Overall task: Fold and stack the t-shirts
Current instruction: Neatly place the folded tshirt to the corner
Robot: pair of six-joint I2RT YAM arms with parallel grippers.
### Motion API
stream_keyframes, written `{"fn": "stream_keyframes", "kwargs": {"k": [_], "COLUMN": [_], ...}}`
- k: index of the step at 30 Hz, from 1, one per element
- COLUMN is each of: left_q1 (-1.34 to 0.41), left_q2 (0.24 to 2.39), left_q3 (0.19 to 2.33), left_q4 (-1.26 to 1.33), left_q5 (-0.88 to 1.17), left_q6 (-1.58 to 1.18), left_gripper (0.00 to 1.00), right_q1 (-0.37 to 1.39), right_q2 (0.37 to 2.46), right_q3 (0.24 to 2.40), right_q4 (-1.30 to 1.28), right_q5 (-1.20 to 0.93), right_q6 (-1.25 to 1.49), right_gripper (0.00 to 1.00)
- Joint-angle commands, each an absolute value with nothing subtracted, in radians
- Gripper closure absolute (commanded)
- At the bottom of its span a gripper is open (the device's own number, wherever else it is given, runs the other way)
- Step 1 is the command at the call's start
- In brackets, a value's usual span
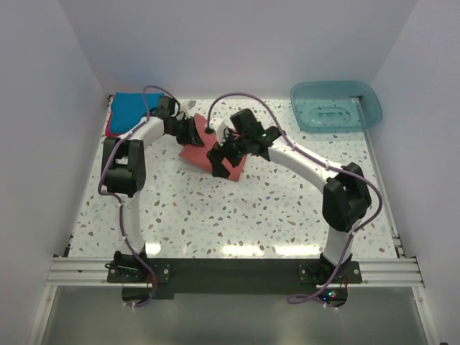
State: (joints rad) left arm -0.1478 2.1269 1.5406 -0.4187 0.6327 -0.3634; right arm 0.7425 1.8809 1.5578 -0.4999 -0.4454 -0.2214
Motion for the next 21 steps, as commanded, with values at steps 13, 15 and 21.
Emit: {"fn": "stream_keyframes", "kwargs": {"k": [13,15,21], "left_q1": [0.0,0.0,0.03], "left_q2": [2.307,2.275,2.234], "left_q3": [2.217,2.206,2.229], "left_q4": [-0.781,-0.747,-0.701], "left_q5": [0.473,0.457,0.422], "left_q6": [0.187,0.221,0.265], "left_gripper": [1.0,1.0,1.0], "right_q1": [0.581,0.583,0.583], "right_q2": [1.698,1.697,1.707], "right_q3": [1.497,1.497,1.516], "right_q4": [-0.693,-0.698,-0.729], "right_q5": [-0.344,-0.341,-0.334], "right_q6": [-0.328,-0.333,-0.359], "right_gripper": [0.01,0.01,0.01]}}
